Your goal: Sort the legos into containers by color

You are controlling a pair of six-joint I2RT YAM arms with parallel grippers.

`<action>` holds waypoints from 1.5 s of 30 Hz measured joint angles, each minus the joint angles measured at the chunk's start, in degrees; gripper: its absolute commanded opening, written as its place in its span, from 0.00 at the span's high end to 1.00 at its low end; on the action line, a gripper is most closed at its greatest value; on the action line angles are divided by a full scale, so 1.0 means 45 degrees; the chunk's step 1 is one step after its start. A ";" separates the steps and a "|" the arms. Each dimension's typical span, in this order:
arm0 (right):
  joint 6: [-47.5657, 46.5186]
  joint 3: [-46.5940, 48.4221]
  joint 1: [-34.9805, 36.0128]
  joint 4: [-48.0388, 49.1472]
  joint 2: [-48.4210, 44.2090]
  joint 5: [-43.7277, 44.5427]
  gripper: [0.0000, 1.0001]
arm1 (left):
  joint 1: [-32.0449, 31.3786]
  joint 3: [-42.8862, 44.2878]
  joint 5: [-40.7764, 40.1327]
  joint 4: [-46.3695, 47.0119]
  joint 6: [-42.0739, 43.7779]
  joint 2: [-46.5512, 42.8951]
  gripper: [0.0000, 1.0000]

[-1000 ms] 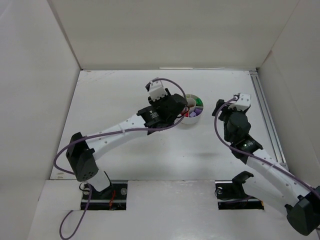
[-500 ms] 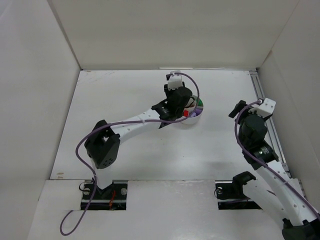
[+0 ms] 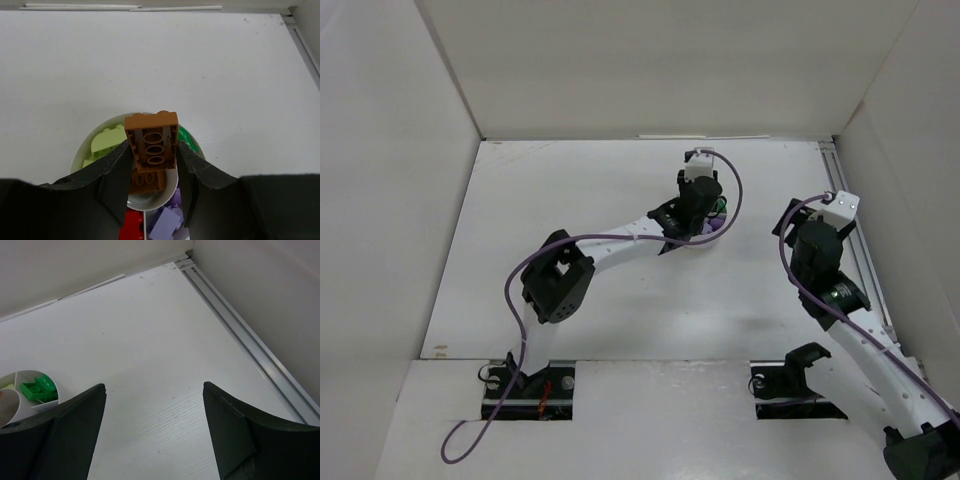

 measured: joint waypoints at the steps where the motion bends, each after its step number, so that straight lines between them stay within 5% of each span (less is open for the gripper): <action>1: 0.0000 0.0015 0.0000 0.0000 -0.0005 0.0000 0.17 | -0.0044 0.0000 0.0010 -0.0068 0.0029 0.0112 0.66; 14: 0.0000 0.0053 0.0000 -0.0049 0.0053 -0.0005 0.17 | -0.0112 0.0000 -0.0491 -0.0238 0.0146 0.0432 0.65; 21: 0.0000 0.0053 0.0000 -0.0078 0.0083 -0.0005 0.17 | -0.0107 -0.0005 -0.0753 -0.0398 0.0146 0.0442 0.46; 27: 0.0000 0.0058 0.0000 -0.0078 0.0083 -0.0005 0.17 | -0.0107 -0.0015 -0.0597 -0.0418 0.0087 0.0442 0.42; 29: 0.0000 0.0058 0.0000 -0.0078 0.0083 -0.0005 0.11 | -0.0112 -0.0034 -0.0563 -0.0457 0.0005 0.0437 0.31; 31: 0.0039 0.0058 0.0000 -0.0083 0.0083 -0.0010 0.07 | -0.0112 -0.0058 -0.0520 -0.0622 -0.0117 0.0369 0.01; 33: 0.0029 0.0063 0.0000 -0.0083 0.0087 -0.0015 0.00 | -0.0102 -0.0083 -0.0452 -0.1030 -0.0427 0.0107 0.01; 39: 0.0000 0.0219 0.0000 -0.0087 0.0287 -0.0121 0.00 | 0.0680 -0.0714 0.0452 -0.3871 -0.2210 -0.2997 0.01; 45: 0.0000 0.0971 -0.0083 -0.0432 0.1467 -0.0452 0.00 | 0.4129 -0.2200 0.0865 -0.7179 -0.4585 -0.7310 0.01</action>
